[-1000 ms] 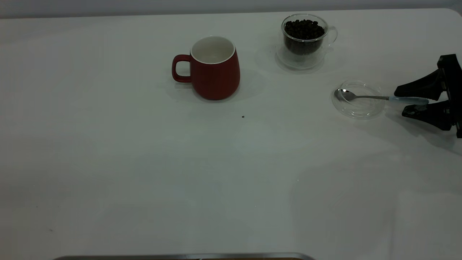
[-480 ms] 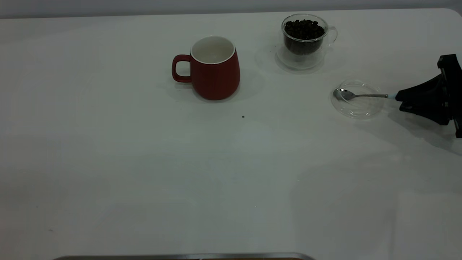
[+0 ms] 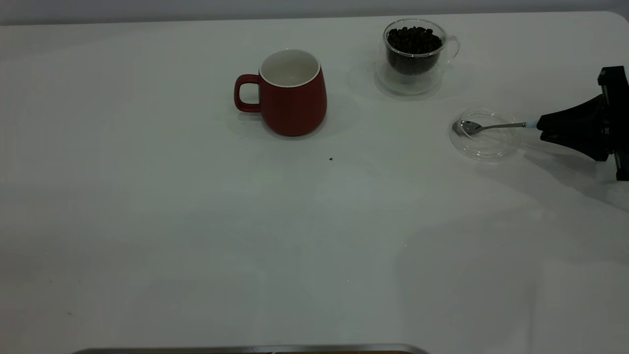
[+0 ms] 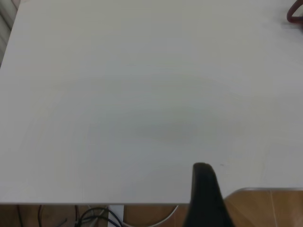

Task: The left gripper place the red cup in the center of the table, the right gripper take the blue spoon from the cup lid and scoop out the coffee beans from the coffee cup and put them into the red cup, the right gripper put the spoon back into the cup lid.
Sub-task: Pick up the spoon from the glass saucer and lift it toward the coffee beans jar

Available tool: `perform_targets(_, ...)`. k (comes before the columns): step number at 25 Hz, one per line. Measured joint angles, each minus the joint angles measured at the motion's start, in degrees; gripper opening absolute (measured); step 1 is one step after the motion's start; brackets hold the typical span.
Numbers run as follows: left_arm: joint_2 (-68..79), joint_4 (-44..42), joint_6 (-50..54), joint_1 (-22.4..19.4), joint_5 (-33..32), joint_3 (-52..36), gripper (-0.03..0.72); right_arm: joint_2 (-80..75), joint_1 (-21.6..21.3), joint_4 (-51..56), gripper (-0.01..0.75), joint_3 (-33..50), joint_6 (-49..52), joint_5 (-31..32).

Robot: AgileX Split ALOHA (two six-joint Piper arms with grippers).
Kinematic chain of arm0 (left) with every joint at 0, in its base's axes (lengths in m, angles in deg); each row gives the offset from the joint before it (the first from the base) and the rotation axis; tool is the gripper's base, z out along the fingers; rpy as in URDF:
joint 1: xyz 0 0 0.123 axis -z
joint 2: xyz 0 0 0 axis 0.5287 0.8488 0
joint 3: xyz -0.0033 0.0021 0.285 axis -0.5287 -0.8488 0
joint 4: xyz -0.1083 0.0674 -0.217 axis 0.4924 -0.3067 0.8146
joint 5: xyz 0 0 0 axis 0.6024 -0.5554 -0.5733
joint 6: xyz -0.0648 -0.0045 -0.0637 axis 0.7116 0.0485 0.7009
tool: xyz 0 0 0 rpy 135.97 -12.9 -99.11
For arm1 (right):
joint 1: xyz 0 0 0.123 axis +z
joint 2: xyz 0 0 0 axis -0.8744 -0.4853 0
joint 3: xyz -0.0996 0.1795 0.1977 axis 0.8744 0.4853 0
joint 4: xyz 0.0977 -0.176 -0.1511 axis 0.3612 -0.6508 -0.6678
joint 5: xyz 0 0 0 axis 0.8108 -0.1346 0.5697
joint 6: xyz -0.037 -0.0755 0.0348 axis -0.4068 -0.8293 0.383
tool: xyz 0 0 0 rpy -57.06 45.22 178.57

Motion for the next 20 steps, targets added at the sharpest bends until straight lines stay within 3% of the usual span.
perform_targets(20, 0.00, 0.00, 0.11, 0.00, 0.00, 0.00, 0.577, 17.24, 0.00, -7.16, 0.112, 6.15, 3.00, -10.06)
